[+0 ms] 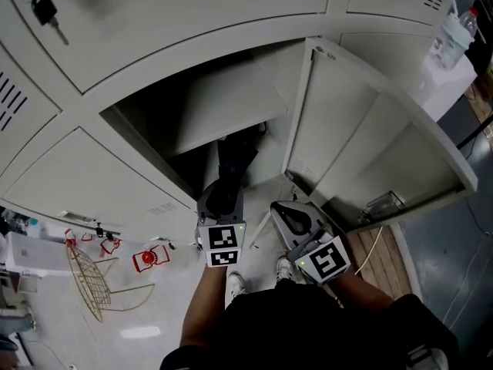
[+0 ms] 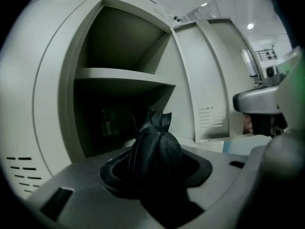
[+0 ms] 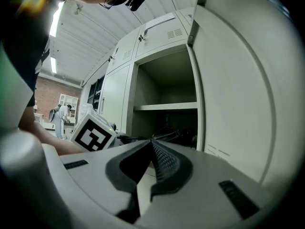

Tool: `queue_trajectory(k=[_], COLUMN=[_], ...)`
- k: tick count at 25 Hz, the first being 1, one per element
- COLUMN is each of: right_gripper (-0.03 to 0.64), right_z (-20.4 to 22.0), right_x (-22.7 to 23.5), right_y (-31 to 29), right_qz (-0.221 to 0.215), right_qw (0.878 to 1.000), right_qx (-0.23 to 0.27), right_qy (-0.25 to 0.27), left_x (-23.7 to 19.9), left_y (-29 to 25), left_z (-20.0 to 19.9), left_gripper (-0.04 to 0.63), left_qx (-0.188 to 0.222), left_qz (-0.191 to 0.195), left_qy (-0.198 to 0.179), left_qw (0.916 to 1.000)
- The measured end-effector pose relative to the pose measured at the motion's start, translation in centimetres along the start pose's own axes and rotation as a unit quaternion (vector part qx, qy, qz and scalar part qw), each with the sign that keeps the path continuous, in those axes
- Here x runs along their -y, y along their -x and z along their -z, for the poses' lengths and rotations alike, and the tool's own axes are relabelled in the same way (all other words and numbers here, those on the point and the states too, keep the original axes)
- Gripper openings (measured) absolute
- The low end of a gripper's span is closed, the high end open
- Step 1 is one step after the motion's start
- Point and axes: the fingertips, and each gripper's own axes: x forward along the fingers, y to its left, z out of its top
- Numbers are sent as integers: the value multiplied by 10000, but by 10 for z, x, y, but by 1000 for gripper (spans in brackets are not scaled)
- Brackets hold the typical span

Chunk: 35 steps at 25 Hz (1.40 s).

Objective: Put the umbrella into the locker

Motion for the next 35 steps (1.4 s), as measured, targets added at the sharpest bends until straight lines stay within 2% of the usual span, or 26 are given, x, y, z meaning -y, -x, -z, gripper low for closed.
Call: queue_trajectory(k=[7, 14, 23, 26, 28, 30, 35], right_gripper=[-2, -2, -2, -2, -2, -2, 0], right_z=[14, 9, 6, 4, 3, 3, 4], right_x=[-7, -4, -5, -3, -3, -3, 25], right_y=[2, -5, -3, -1, -2, -2, 2], right_qz=[-375, -461, -477, -450, -444, -387, 96], right_qw=[9990, 9989, 9988, 9989, 9990, 9992, 9998], right_qx=[-176, -6, -30, -32, -41, -30, -35], right_qy=[154, 94, 81, 85, 81, 44, -153], left_x=[-16, -32, -43, -41, -39, -33, -7], left_y=[-38, -70, -94, -94, -90, -82, -46], left_z=[2, 2, 3, 1, -3, -9, -20], left_gripper=[195, 196, 229, 280, 395, 417, 402], left_qx=[-303, -673, -937, -880, -725, -588, -255], left_qz=[-304, -708, -911, -918, -914, -879, -595], left_qy=[37, 71, 28, -41, -106, -194, -394], left_qw=[9991, 9952, 9914, 9919, 9931, 9942, 9971])
